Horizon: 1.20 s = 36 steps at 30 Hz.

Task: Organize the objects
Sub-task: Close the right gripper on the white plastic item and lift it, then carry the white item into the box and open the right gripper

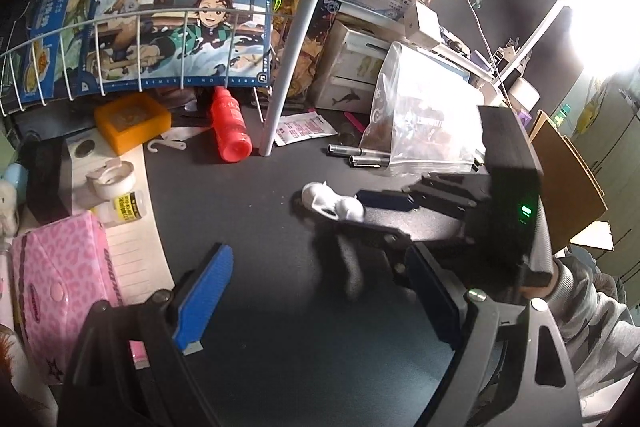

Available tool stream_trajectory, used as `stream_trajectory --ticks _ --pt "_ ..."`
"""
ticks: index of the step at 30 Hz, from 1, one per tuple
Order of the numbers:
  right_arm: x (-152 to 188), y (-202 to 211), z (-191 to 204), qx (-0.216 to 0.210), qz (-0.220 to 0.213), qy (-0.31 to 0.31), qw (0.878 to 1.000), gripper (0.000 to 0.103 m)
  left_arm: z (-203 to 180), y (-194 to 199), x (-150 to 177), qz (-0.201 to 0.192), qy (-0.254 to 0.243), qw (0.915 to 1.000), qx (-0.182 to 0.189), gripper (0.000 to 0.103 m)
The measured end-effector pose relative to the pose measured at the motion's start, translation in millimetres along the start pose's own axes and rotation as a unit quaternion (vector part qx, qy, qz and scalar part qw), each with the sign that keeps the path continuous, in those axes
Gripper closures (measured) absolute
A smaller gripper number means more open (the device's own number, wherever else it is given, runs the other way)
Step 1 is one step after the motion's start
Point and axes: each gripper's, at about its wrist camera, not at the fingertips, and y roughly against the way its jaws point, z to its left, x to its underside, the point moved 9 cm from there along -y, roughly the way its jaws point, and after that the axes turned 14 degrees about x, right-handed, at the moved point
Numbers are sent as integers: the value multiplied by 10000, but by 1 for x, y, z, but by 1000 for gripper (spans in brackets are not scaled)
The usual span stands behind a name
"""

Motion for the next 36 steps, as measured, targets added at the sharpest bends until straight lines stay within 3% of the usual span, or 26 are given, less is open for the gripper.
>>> stream_trajectory --ticks 8,16,22,31,36 --pt "3 63 14 -180 -459 171 9986 76 -24 4 0 -84 -139 9997 177 17" --pt "-4 136 23 -122 -1052 350 9938 76 -64 14 -8 -280 -392 9975 509 29" --pt "-7 187 16 139 -1498 370 9879 76 -102 31 -24 -580 -592 9917 984 43" --pt "-4 237 -14 748 -1948 244 9777 76 -168 28 -46 -589 -1004 9813 1530 49" --pt "3 257 -38 1025 -2083 65 9726 76 -200 17 -61 -563 -1230 9770 1646 51"
